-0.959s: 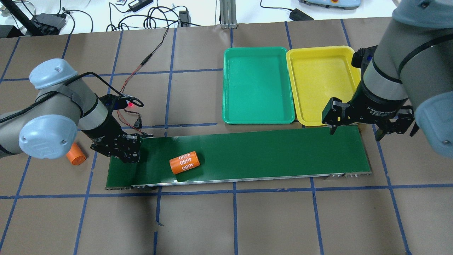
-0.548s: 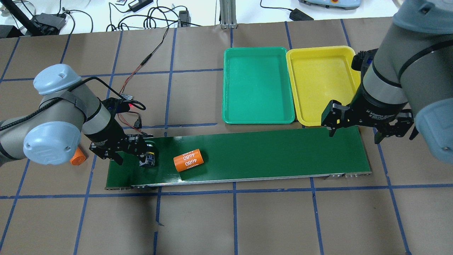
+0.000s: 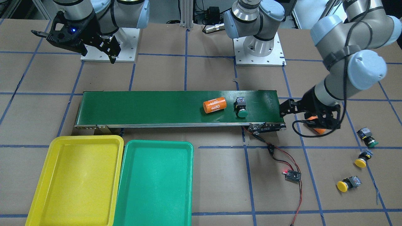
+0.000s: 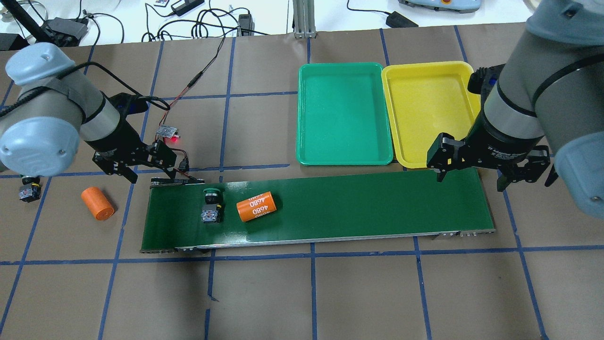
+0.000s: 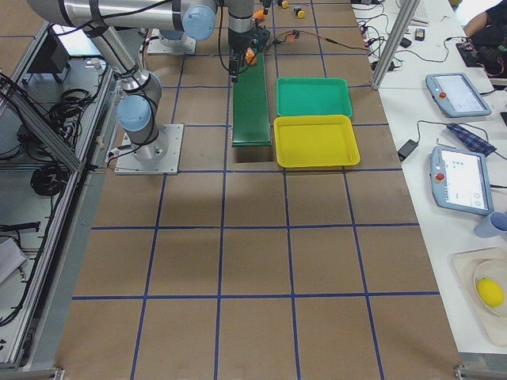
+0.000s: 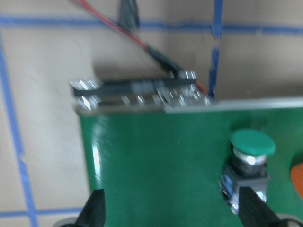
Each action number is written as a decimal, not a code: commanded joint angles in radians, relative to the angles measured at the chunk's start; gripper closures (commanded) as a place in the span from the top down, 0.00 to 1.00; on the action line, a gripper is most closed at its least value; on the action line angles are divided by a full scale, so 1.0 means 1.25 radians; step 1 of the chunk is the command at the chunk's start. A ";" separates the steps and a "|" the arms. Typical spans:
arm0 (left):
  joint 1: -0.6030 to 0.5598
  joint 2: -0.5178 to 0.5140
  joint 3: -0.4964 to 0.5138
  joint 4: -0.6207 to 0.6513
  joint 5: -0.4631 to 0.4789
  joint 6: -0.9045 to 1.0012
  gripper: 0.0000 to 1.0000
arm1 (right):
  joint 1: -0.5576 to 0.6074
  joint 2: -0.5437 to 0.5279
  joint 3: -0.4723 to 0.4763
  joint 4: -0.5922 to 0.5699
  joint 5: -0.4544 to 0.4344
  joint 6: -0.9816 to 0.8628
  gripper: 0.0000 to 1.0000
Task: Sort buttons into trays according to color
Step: 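Return the left gripper to the buttons and grasp a yellow button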
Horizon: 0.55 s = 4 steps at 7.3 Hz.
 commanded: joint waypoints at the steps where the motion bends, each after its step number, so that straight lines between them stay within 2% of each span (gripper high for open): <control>1: 0.077 -0.156 0.178 0.014 0.032 0.177 1.00 | -0.002 -0.002 -0.004 -0.003 0.011 -0.005 1.00; 3: 0.137 -0.296 0.303 0.032 0.033 0.444 1.00 | -0.001 0.009 0.004 -0.002 0.000 0.013 1.00; 4: 0.165 -0.362 0.332 0.140 0.033 0.540 1.00 | -0.002 0.004 0.002 0.003 -0.001 0.015 1.00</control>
